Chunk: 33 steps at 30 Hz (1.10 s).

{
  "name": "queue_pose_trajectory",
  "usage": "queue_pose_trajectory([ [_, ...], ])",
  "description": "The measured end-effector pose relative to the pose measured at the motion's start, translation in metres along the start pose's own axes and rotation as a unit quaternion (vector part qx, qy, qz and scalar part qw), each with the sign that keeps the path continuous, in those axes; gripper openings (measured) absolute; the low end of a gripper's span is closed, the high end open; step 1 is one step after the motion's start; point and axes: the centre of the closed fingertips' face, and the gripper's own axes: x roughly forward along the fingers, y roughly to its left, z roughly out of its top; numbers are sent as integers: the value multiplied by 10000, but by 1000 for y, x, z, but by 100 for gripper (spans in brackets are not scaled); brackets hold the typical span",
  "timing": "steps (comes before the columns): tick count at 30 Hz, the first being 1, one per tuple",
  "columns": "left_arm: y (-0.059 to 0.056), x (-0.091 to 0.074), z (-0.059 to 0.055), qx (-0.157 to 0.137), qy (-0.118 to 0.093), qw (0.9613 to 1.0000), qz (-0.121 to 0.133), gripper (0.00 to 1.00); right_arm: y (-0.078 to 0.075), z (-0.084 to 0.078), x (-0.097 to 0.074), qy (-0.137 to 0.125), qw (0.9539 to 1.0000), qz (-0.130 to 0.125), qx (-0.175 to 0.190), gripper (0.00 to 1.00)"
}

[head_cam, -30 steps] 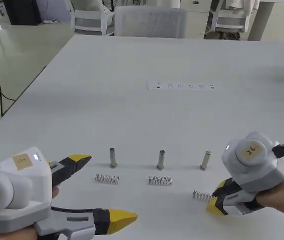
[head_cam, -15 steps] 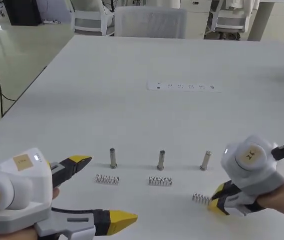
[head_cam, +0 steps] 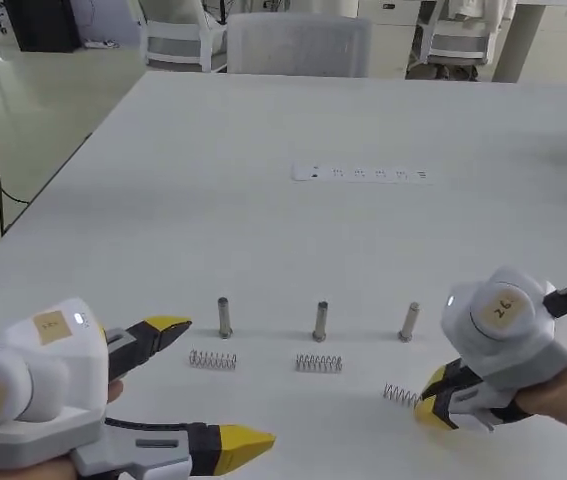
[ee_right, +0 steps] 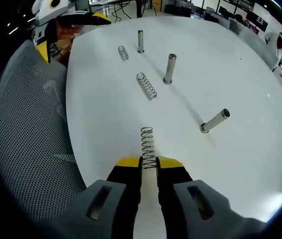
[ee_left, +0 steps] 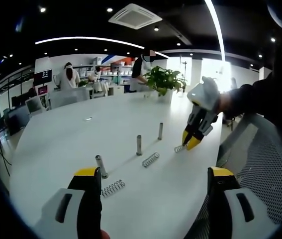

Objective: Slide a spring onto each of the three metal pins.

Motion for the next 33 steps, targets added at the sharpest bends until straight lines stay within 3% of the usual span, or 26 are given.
queue_pose_trajectory([
  [13, -6, 16, 4, 219, 136, 9984, -505, 72, 11, 19, -14, -118, 9996, 238, -20, 13],
  [21, -11, 30, 8, 442, 251, 9942, -944, 60, 16, 30, -22, -139, 9992, 304, -212, 13],
  [33, -27, 49, 6, 610, 398, 9876, -1394, 52, 29, 51, -31, -203, 9975, 415, -539, 13],
])
